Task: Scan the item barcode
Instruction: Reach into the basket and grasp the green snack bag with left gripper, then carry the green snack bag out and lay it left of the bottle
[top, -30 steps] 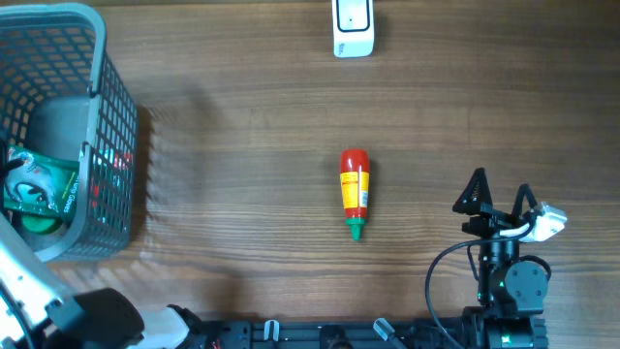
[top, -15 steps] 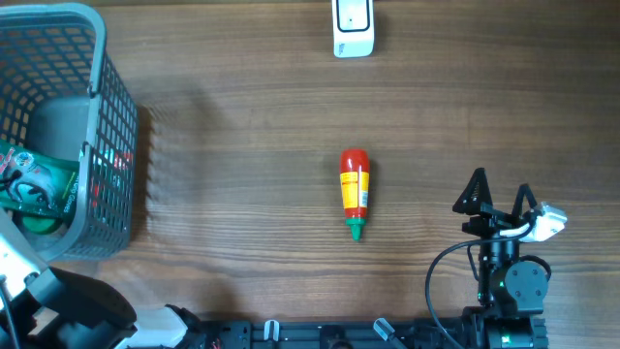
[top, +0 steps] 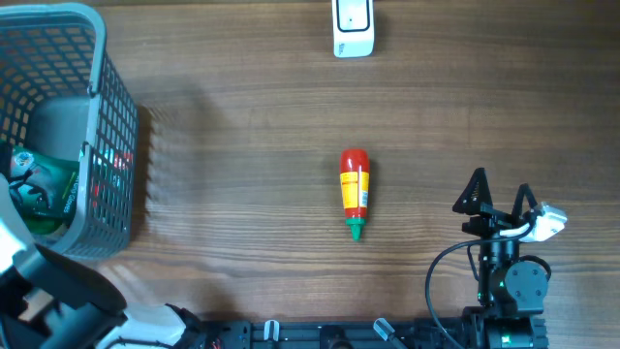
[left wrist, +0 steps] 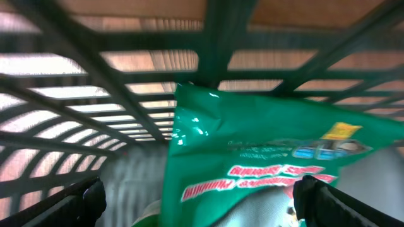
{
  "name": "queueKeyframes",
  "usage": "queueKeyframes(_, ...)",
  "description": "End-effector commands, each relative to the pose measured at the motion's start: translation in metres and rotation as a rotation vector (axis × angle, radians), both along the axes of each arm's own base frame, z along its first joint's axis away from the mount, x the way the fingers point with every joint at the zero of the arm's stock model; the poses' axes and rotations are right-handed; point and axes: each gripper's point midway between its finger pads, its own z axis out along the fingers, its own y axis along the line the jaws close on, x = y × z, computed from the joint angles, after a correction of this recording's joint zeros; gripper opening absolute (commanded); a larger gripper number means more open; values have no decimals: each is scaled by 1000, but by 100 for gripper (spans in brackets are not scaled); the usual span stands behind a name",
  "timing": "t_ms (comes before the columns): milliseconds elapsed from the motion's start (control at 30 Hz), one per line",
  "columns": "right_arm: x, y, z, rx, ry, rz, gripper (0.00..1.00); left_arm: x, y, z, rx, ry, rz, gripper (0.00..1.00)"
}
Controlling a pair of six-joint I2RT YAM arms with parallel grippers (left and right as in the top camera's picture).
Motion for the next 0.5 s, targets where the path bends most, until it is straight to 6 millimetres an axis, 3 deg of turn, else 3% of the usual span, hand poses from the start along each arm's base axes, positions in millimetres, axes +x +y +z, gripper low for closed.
queueKeyframes(0,-1,-2,1,0,-7,-11,100,2,3,-32,-55,46,-12,100)
queueKeyframes(133,-1,-2,1,0,-7,-11,100,22,1,-53,-119,-13,-55,100)
queueKeyframes(167,-1,-2,1,0,-7,-11,100,29,-2,-55,-139,-41,-74,94)
queueKeyframes(200,-1,-2,1,0,-7,-11,100,37,-3,-54,-150,-78,-94,58)
queueKeyframes(233,-1,-2,2,0,-8,-11,100,43,-4,-49,-149,-110,-109,37)
queueKeyframes(267,-1,-2,2,0,-8,-11,100,48,-3,-37,-135,-147,-123,15)
queueKeyframes(300,-1,-2,1,1,-7,-11,100,51,-3,-25,-118,-172,-130,8)
queueKeyframes(367,-1,-2,1,1,-7,-11,100,56,-4,3,-85,-232,-152,4)
queueKeyframes(467,-1,-2,1,0,-7,-11,100,66,-15,68,-18,-382,-221,4)
